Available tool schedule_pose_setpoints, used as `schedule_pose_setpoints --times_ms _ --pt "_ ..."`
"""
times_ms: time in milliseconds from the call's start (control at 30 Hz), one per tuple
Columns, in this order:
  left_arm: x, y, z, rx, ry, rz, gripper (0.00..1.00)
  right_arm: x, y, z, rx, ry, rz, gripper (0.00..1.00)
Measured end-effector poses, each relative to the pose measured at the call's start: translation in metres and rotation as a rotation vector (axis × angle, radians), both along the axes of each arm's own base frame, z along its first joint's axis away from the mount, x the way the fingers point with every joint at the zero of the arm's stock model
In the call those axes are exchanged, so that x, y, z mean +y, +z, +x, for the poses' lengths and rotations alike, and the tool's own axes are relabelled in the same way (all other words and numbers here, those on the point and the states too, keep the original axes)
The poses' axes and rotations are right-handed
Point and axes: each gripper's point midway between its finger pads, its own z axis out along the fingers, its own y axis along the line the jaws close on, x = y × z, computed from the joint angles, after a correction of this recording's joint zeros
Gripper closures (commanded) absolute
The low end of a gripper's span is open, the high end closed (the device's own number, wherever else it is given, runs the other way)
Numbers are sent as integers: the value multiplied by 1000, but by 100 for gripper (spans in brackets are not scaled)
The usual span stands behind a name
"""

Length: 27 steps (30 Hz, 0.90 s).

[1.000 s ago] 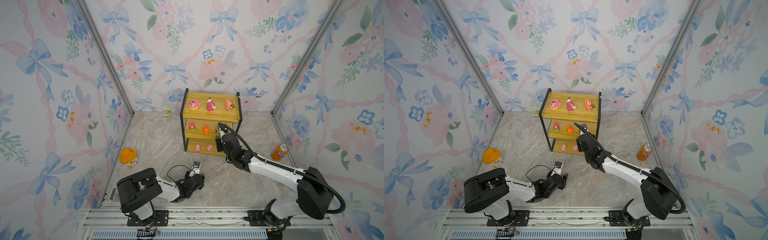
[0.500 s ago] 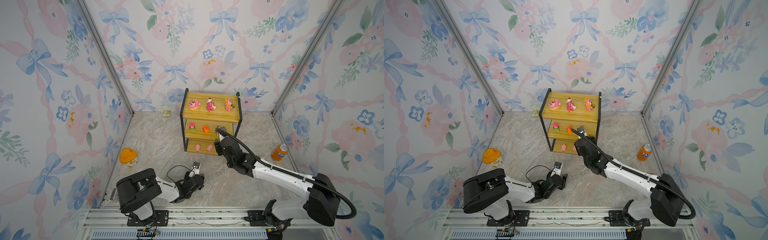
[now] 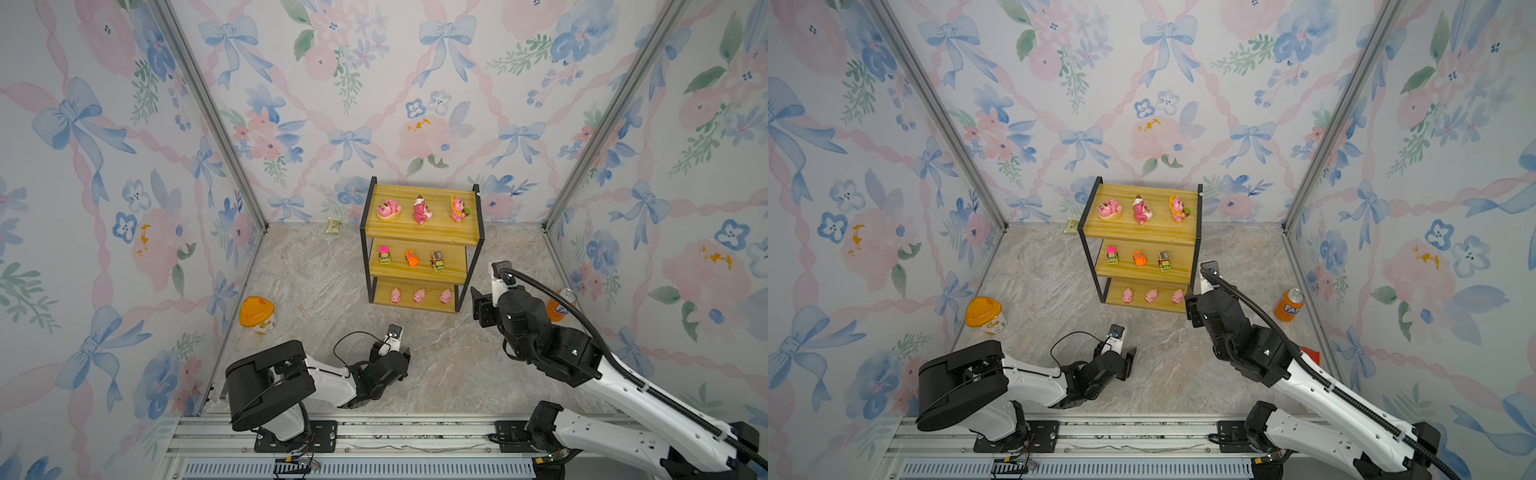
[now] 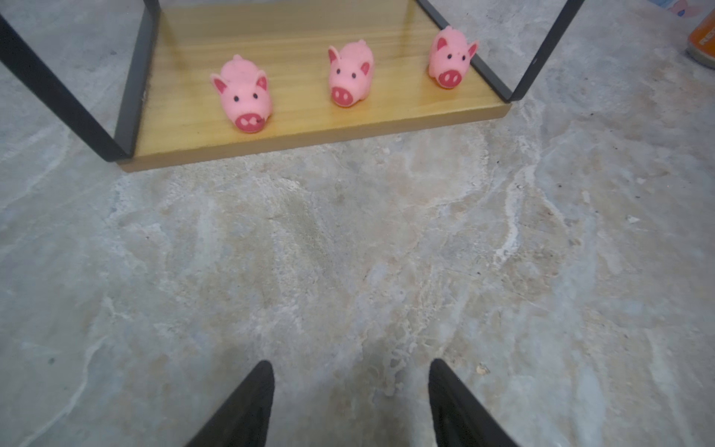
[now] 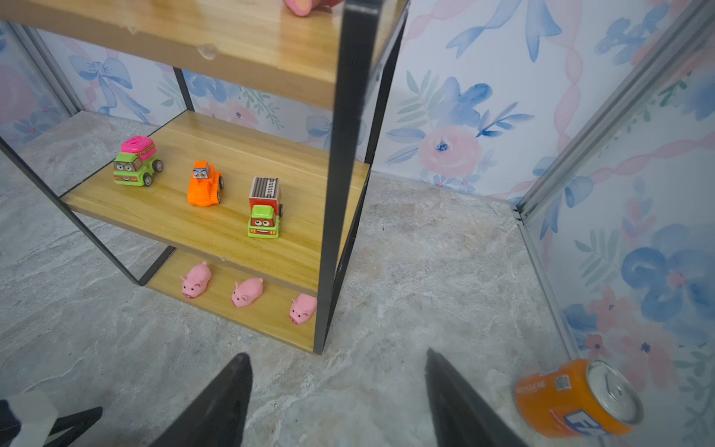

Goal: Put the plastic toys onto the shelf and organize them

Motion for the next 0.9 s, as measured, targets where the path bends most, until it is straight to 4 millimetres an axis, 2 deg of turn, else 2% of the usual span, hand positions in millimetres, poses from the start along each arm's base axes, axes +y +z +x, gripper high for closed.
schedule_pose_setpoints --times_ms 100,167,233,333,500,533,567,600,767,900 --pt "1 16 3 -48 1 -5 33 -36 6 -2 -29 -104 52 26" --pt "2 28 5 -82 7 -10 32 -58 3 -4 -43 -171 75 25" --pt "5 43 9 -125 21 -17 31 -81 -7 -6 -48 -248 86 24" --pt "12 64 13 -184 53 -21 30 -105 -24 -7 -43 -336 86 19" --pt "33 82 22 -246 133 13 27 -115 -59 3 3 -372 37 12" --pt "39 85 25 -256 153 22 24 -115 -65 6 15 -370 20 12" --pt "44 88 27 -265 173 28 15 -114 -70 10 25 -368 7 12" --pt "51 91 30 -278 197 37 2 -114 -75 15 32 -367 -8 11" --pt "89 107 45 -325 310 63 2 -115 -94 39 23 -369 -56 10" --pt "125 118 53 -358 402 72 2 -125 -117 53 7 -377 -70 10"
